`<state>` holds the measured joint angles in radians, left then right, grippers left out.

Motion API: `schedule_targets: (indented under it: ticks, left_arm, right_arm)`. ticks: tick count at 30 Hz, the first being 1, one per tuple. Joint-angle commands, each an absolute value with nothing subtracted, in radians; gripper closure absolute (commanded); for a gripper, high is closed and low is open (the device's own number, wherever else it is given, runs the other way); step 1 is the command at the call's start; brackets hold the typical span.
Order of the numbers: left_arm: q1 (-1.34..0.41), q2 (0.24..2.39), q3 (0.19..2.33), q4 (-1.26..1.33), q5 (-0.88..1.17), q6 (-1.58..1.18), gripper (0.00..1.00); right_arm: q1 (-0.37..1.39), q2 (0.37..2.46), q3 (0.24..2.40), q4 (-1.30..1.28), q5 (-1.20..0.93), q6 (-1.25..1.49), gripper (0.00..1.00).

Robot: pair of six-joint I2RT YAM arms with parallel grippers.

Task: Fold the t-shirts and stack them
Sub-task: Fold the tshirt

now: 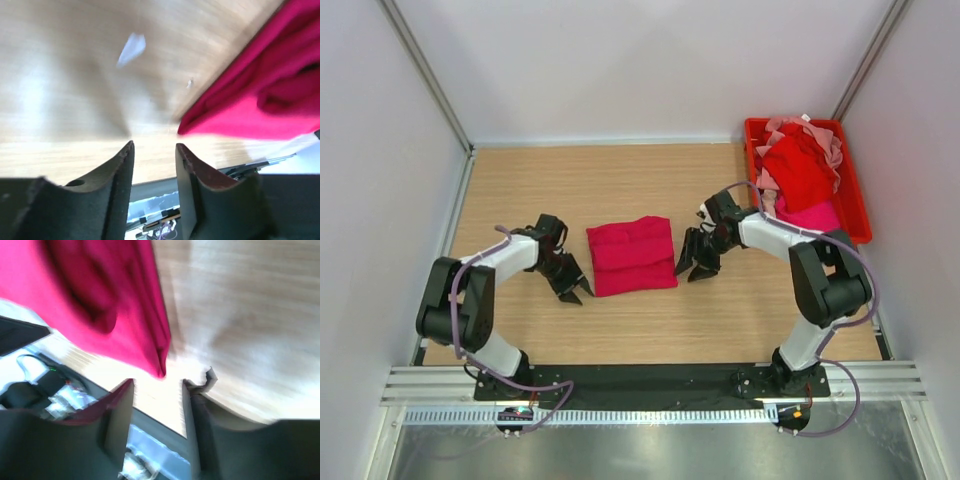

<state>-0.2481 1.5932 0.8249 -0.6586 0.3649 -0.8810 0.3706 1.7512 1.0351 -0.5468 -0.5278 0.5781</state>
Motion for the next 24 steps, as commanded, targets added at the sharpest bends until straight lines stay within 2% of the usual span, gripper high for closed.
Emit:
schedule_targets:
  ticks: [1,3,6,13,17,24]
  left_arm:
    - [-0.248,1.49,0.883,-0.767,0.295,-0.848,0.59]
    - [-0.252,1.462,0.925,-0.817,0.273,-0.825,0.58]
    - [-0.275,1.43,0.979,-0.799,0.294,-0.828,0.62]
    - [-0.351,1.494,0.913,-0.496,0.416,-1.023,0.64]
    - [-0.382,1.552,0.929,-0.414,0.39,-1.039,0.64]
    - [-0.391,1.641,0.96,-0.442,0.299,-1.037,0.64]
  right_arm:
    - [0.409,1.625,1.101,-0.655,-0.36,0.482,0.44]
    - [0.442,1.606,1.143,-0.737,-0.296,0.451,0.4]
    - [0.517,1.62,1.216,-0.776,-0.207,0.431,0.39]
    - [0.655,1.776,1.377,-0.75,-0.071,0.537,0.39]
    - [0.725,1.851,1.448,-0.739,0.0,0.56,0.39]
    - [0.771,1.969,1.538,-0.749,0.08,0.571,0.42]
